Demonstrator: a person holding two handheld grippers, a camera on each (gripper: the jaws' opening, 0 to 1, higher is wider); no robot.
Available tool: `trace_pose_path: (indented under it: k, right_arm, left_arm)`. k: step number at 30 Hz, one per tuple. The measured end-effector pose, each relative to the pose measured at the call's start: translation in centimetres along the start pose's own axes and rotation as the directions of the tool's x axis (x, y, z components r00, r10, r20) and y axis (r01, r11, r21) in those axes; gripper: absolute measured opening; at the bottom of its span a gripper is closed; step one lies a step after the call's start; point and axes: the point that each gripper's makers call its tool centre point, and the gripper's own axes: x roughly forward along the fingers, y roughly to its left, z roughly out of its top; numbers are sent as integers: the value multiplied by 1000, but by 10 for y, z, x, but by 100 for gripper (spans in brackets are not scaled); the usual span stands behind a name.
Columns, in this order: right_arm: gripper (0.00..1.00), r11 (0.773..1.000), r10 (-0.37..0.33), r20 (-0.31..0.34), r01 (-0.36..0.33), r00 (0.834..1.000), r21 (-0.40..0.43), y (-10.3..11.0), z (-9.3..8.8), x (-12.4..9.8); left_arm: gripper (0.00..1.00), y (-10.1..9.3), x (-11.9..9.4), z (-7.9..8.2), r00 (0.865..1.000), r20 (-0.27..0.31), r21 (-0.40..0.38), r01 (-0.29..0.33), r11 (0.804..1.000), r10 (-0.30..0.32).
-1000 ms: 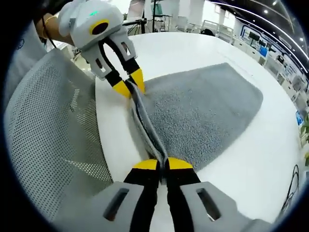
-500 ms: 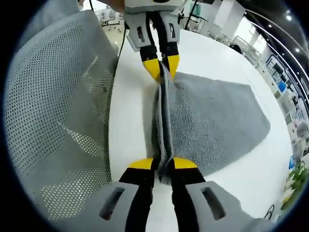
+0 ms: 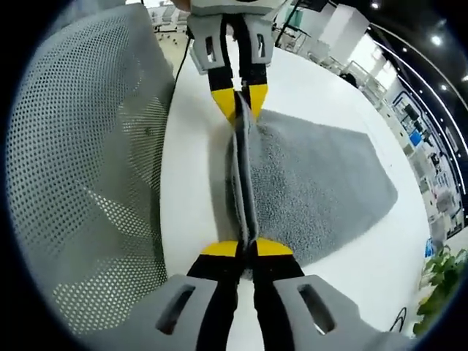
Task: Fold the towel on the table until its edges align and the towel forms a compact rectangular stack.
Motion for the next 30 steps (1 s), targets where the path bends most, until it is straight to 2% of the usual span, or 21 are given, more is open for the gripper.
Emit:
trace_pose_path:
  k: [5, 8, 15, 20, 30]
  right_arm:
    - [2, 999, 45, -7, -44, 999, 13, 16, 2, -6]
    - [2, 997, 70, -5, -70, 998, 12, 26, 3, -10]
    - [2, 996, 77, -2, -77, 997, 34, 34, 8, -16]
    - [2, 999, 31, 18, -31, 999, 38, 28, 17, -31]
    - [2, 987, -60, 122, 41, 991, 157, 10, 43, -65]
  left_arm:
    - [9, -13, -6, 1, 1000, 9, -15, 29, 999, -29]
    - [9, -22, -10, 0, 999, 3, 12, 50, 999, -50]
    - [9, -32, -20, 2, 998, 1, 12, 67, 998, -67]
    - [9, -27, -31, 7, 999, 25, -24, 49, 999, -48]
    - [9, -26, -57, 18, 997, 73, -61, 15, 998, -11]
